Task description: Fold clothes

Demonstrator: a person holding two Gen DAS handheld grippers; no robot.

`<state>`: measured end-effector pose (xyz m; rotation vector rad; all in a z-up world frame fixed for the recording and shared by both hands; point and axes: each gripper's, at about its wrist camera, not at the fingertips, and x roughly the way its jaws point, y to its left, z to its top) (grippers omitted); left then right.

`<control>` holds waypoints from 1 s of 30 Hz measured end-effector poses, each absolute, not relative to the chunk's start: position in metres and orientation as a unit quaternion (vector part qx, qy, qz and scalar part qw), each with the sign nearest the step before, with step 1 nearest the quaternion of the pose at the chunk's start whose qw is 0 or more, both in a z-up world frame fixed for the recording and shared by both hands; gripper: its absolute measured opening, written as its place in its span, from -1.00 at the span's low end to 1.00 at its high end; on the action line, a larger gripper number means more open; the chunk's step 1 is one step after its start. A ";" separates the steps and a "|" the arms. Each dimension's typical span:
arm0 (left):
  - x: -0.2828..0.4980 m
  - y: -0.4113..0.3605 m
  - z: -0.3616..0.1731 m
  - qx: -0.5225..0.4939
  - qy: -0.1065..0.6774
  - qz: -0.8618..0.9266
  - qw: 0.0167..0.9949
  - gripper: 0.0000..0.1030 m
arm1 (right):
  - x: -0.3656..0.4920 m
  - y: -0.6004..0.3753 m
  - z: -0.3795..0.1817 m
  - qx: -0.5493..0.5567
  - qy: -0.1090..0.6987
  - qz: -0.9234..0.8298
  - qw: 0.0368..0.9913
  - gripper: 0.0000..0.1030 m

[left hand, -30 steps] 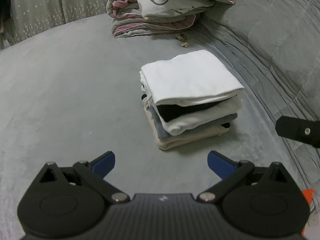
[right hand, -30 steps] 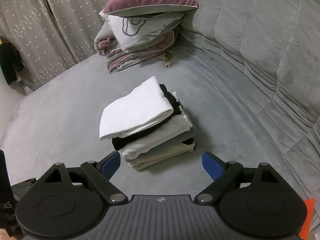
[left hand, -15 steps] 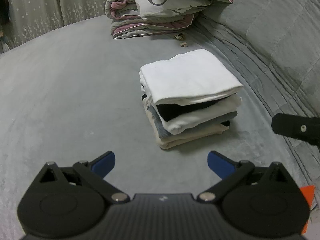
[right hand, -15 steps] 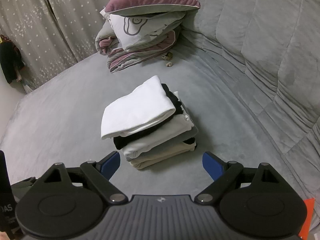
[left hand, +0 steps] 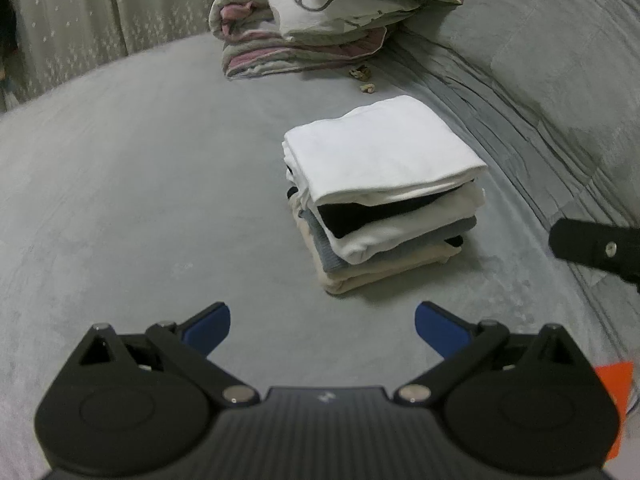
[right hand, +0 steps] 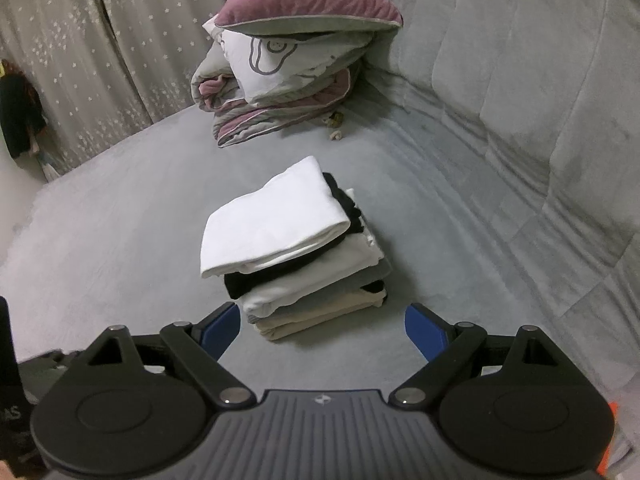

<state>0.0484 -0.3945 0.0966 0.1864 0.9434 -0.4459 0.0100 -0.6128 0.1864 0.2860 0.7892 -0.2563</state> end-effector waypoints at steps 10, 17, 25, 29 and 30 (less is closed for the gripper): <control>-0.007 -0.332 0.099 0.084 0.406 -0.220 0.883 1.00 | -0.062 -0.549 0.176 0.035 0.293 -0.133 0.946 0.85; -0.057 -0.287 0.109 0.096 0.358 -0.212 0.904 1.00 | -0.114 -0.510 0.163 0.063 0.261 -0.158 0.950 0.89; -0.093 -0.254 0.102 0.097 0.353 -0.224 0.903 1.00 | -0.156 -0.475 0.162 0.075 0.237 -0.176 0.953 0.93; -0.102 -0.246 0.099 0.096 0.356 -0.226 0.902 1.00 | -0.165 -0.470 0.163 0.081 0.232 -0.175 0.953 0.95; -0.104 -0.245 0.099 0.096 0.356 -0.226 0.902 1.00 | -0.166 -0.468 0.163 0.078 0.233 -0.175 0.953 0.95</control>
